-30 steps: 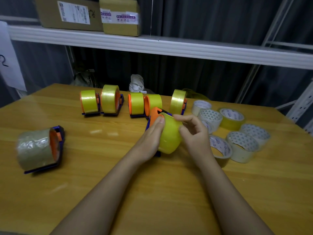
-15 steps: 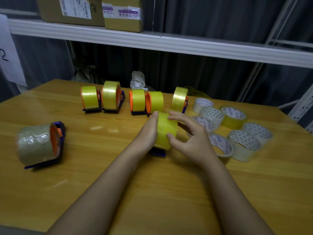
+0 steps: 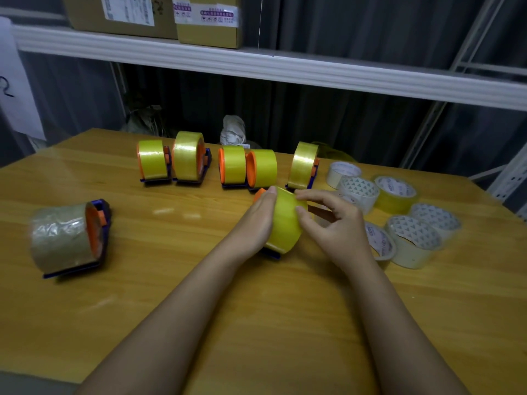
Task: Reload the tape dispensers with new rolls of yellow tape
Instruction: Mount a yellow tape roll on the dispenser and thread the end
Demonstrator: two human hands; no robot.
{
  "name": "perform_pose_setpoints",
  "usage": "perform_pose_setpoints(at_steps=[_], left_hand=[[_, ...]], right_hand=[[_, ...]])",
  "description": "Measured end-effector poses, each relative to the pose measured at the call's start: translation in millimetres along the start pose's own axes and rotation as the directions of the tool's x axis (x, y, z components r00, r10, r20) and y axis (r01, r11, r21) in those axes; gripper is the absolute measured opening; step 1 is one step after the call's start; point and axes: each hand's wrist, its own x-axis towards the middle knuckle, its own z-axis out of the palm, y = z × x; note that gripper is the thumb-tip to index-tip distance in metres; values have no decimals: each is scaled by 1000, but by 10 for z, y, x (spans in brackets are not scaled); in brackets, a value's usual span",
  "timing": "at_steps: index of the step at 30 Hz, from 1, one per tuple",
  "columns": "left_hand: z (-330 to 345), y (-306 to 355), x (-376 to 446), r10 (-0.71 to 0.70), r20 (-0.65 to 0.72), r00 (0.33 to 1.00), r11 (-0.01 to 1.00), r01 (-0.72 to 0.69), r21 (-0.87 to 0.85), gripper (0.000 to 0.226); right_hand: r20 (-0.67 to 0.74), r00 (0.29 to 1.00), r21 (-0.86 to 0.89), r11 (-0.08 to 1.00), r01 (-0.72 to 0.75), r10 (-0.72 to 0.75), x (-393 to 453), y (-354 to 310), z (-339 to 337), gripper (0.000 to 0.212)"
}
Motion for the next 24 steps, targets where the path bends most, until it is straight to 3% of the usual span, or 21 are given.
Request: perform_pose_setpoints(at_steps=[4,8,15,20,24], left_hand=[[-10,-7,49,-53,-39,998,997,51,-49,55],[-10,34,-12,5,-4,1000,997,-5,79,51],[-4,-16,3,13,20,1000,998,-14,62,51],[-46,-8,55,-51,-51,997,998,49,-40,65],[-32,31,18,27,-49,998,996,-23,85,50]], right_hand=[[142,989,-30,999,-28,32,-16,-38,-3,39],[92,994,56,997,-58,52,0,-45,-11,23],[-32,994,95,990,-104,108,21,10,7,13],[76,997,51,998,-24,20,-23,-20,41,27],[105,993,126,989,-75,62,7,-31,-12,23]])
